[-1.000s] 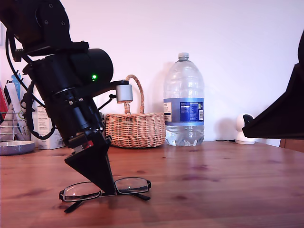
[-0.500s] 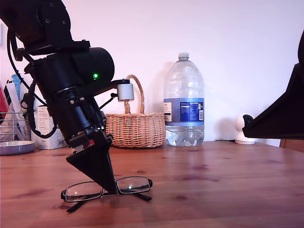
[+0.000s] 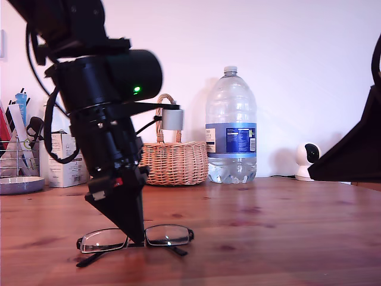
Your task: Pick up the glasses and open them, then place them back on the table
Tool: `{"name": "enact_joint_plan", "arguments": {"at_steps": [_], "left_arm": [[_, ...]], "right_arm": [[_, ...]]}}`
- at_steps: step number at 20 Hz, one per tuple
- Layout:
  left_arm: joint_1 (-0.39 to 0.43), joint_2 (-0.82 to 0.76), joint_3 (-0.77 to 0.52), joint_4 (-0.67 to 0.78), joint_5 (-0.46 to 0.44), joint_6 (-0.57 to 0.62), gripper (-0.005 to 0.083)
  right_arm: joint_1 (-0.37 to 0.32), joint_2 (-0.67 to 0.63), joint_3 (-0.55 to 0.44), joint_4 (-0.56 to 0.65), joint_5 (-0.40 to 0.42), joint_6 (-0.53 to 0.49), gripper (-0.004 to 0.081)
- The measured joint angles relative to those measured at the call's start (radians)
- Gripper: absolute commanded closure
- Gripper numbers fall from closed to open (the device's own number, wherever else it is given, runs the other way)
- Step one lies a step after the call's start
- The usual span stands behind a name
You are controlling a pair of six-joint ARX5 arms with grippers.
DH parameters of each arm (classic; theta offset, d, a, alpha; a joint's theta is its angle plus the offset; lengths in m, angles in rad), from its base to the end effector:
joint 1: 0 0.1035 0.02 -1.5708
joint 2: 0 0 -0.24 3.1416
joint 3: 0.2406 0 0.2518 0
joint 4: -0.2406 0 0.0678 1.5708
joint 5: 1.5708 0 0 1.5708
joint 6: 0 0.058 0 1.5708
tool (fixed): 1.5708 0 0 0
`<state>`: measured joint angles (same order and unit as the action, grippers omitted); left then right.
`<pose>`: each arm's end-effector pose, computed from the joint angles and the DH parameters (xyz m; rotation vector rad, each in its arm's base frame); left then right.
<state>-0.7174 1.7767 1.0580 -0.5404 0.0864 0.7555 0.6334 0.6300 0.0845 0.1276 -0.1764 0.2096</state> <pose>0.2462 -0.2215 0.1030 1.0197 0.9266 -1.1486 0.1394 0.1150 0.1186 0.0980 0.4994 0.7496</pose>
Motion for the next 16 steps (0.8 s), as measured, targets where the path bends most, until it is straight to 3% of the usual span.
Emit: {"name": "enact_joint_plan", "arguments": {"at_steps": [9,16], "left_arm": [[-0.053,-0.121,0.0,-0.039,-0.068,-0.026,0.0797],[-0.099,-0.174,-0.002,-0.045,-0.128,-0.054,0.0797]], "right_arm": [[-0.071,0.15,0.079,-0.043,-0.087,0.001,0.0782],[-0.171,0.318,0.29,-0.148,-0.292,0.02,0.0782]]}}
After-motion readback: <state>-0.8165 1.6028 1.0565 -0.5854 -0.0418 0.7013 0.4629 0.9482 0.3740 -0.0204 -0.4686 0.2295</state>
